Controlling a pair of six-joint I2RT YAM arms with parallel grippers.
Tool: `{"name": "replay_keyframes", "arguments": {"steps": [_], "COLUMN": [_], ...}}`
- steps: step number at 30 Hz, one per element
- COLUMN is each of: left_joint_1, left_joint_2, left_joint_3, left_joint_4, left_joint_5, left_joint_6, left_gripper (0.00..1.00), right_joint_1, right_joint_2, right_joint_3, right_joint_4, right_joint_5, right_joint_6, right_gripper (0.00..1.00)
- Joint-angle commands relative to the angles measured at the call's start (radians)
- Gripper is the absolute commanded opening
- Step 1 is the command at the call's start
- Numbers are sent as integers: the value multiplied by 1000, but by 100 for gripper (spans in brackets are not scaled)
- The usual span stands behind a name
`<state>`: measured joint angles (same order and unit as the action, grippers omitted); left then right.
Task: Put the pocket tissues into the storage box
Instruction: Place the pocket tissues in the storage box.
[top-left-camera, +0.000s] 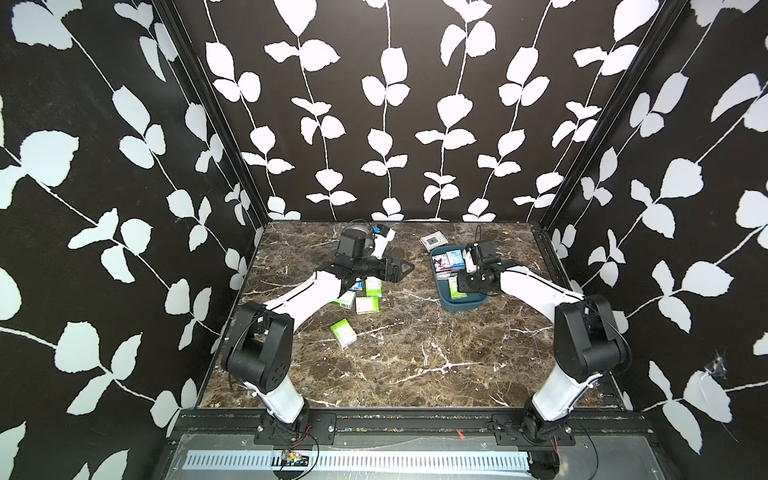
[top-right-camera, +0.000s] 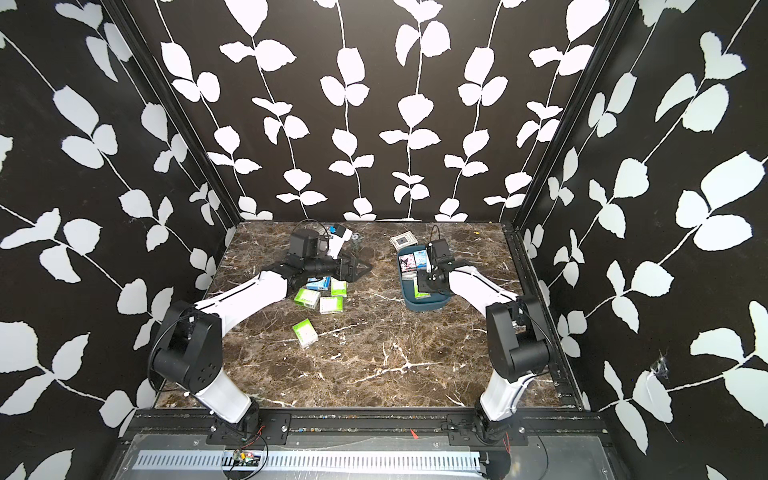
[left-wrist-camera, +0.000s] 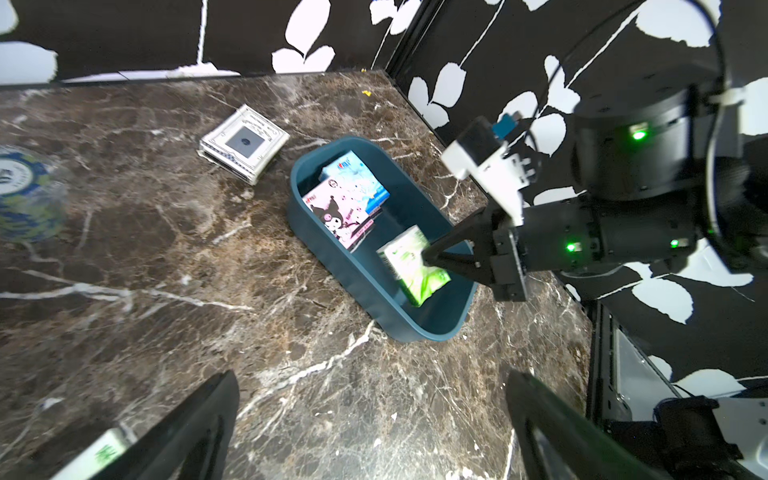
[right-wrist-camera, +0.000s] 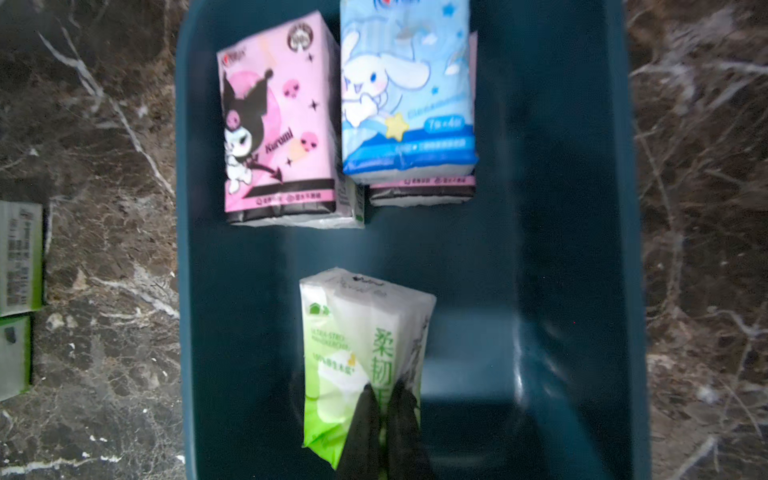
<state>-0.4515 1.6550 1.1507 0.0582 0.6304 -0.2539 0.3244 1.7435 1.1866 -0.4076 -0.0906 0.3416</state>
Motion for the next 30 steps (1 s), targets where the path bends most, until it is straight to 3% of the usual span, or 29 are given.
{"name": "replay_keyframes", "arguments": {"steps": [1,30], "left_joint_1": [-3,-5], "left_joint_2": [-4,4], "left_joint_3": [35,58], "left_joint_4": [31,2], "left_joint_5": [8,4], "left_joint_6": [-13,8], "left_gripper": [99,99], "right_joint_1": [-1,13], "right_joint_2": [19,164], "right_joint_3": [29,118], "right_joint_4": [11,52], "right_joint_5": [-21,-97], "right_joint_6": [17,63], "right_gripper": [0,0]}}
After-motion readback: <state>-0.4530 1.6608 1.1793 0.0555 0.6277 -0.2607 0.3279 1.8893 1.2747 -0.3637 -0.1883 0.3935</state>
